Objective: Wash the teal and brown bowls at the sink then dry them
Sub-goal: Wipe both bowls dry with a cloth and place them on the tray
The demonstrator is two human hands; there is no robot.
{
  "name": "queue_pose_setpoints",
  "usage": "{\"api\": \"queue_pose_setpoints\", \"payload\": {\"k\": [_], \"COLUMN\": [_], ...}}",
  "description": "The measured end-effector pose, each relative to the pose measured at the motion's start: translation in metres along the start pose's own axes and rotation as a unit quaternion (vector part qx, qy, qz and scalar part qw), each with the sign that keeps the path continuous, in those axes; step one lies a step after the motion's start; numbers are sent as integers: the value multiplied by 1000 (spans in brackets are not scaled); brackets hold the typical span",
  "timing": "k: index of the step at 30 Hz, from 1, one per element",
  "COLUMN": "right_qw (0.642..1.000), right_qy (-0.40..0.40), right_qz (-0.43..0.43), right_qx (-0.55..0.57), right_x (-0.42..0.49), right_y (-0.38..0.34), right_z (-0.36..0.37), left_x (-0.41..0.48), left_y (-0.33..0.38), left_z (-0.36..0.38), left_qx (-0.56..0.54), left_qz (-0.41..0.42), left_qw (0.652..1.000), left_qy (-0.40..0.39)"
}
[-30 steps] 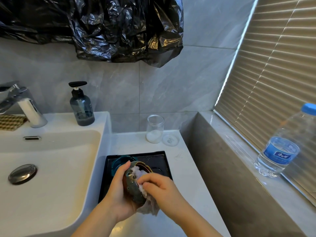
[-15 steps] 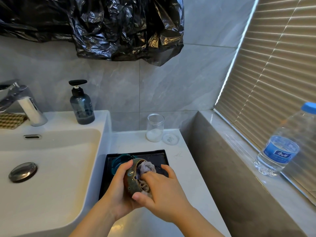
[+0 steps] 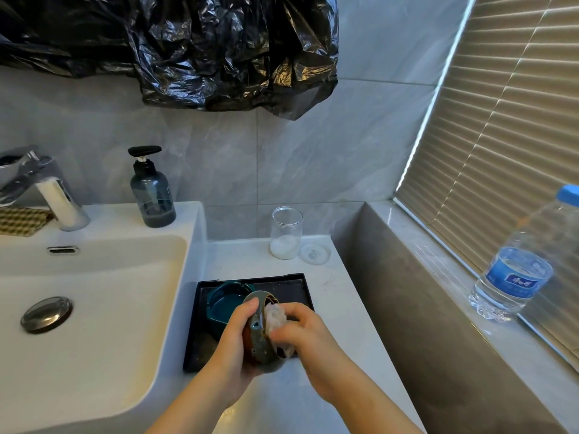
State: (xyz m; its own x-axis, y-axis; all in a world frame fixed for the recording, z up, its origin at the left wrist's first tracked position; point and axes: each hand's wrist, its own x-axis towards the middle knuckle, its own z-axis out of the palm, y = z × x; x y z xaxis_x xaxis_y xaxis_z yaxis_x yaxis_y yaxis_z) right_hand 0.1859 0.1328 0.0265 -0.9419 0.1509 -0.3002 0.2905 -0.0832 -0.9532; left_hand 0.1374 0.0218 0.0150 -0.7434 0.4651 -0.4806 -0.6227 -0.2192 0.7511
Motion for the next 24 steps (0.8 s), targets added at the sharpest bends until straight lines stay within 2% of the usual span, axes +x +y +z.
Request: {"api": "queue_pose_setpoints", "payload": {"k": [3,5,6,9,11,13,16,17,20,24], "right_qw": [967,947,948,951,937,942,975,975,953,975], "right_qy": [40,55,80,229,296,271,122,102,115,95], "right_qz": [28,37,35,12,-57,-137,-182,-196,-235,-175], "right_qx": [251,316,307,206,176,141,28,-37,-154,-103], "right_x": [2,0,1,8,4,-3,0,5,16,22], "right_y": [4,2,2,4,-2,-8,-5,-1,2,0], "right_z": [5,9,9,4,1,5,23,28,23,2], "left_x": [-2,-2,-2,-1,1,2,1,0,-3,-11], "left_y": [-1,-1,-1,2,6,8,7,6,6,10], "left_z": [3,4,4,1,-2,-2,2,3,4,4], "left_qx": [25,45,48,42,37,37,33,23,10,42], "left_qz": [4,4,5,-2,-10,-18,-39,-51,-64,-34], "left_qw": [1000,999,998,999,999,999,998,998,996,995], "left_qy": [-13,-27,-30,-28,-19,-17,-24,-28,-58,-83]}}
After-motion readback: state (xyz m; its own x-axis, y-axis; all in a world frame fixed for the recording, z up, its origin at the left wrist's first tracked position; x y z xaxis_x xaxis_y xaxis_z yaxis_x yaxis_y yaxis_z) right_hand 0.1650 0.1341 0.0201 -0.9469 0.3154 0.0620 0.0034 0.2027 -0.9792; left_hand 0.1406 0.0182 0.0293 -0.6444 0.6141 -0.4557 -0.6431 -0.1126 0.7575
